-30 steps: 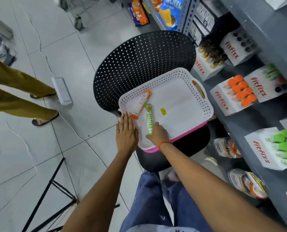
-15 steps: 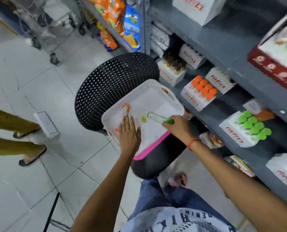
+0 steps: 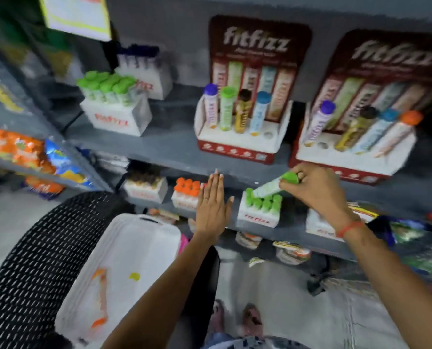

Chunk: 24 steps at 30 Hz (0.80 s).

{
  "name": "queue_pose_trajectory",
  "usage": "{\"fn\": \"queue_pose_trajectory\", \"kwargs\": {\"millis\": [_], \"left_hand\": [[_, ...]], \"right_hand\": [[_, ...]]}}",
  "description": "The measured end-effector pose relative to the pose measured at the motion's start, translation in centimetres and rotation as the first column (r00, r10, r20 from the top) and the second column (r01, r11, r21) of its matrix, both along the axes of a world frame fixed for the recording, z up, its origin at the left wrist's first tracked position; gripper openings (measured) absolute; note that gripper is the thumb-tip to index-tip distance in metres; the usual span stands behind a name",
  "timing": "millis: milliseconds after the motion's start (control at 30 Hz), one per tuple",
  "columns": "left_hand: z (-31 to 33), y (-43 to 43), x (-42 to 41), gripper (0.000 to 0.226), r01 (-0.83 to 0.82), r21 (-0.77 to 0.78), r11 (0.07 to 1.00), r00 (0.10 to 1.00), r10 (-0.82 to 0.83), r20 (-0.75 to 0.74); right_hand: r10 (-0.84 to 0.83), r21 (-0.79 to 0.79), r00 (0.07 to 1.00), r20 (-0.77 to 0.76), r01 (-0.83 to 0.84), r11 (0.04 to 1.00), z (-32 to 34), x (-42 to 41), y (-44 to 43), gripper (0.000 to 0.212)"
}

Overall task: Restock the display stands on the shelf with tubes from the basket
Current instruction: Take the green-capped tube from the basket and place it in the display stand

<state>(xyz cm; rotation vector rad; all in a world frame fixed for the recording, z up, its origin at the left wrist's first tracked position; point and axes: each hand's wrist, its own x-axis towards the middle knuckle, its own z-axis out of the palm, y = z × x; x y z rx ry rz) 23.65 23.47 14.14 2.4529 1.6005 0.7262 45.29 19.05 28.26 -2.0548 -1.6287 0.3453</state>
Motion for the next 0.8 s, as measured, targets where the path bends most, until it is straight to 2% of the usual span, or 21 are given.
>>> {"fn": "queue_pose_trajectory", "kwargs": {"millis": [100, 167, 267, 367, 467, 600, 800], "left_hand": [[1.4, 1.9, 4.4, 0.056, 0.175, 0.052, 0.983, 0.984, -0.173, -0.04], [2.0, 2.7, 6.7, 0.054, 0.251, 0.056, 0.966, 0.966, -0.246, -0.073], [2.2, 3.2, 9.4, 0.049, 0.313, 0.032, 0.949, 0.946, -0.309, -0.102], [1.5, 3.1, 10.6, 0.047, 0.345, 0.004, 0.938, 0.929, -0.341, -0.14], [1.0, 3.3, 10.7, 0.052, 0.341, -0.009, 0.94, 0.931, -0.339, -0.138], [0.9, 3.6, 10.5, 0.056, 0.344, -0.038, 0.938, 0.918, -0.345, -0.198], [0.6, 3.7, 10.2, 0.06, 0.349, -0.092, 0.932, 0.899, -0.361, -0.246]], "right_hand": [[-0.115, 0.171, 0.99, 0.078, 0.1, 0.98, 4.8, 3.8, -0.3, 0.034], [-0.153, 0.259, 0.98, 0.129, 0.116, 0.959, 7.7, 6.0, -0.3, 0.031], [-0.238, 0.3, 0.946, 0.219, 0.167, 0.939, 11.2, 8.4, 0.2, 0.042], [-0.314, 0.349, 0.916, 0.251, 0.217, 0.912, 12.8, 9.8, 1.6, 0.035], [-0.352, 0.33, 0.894, 0.277, 0.256, 0.908, 12.7, 10.0, 3.5, 0.04], [-0.306, 0.274, 0.893, 0.329, 0.22, 0.936, 11.2, 10.0, 5.5, 0.036], [-0.268, 0.126, 0.867, 0.42, 0.237, 0.963, 9.5, 10.2, 7.5, 0.051]]}}
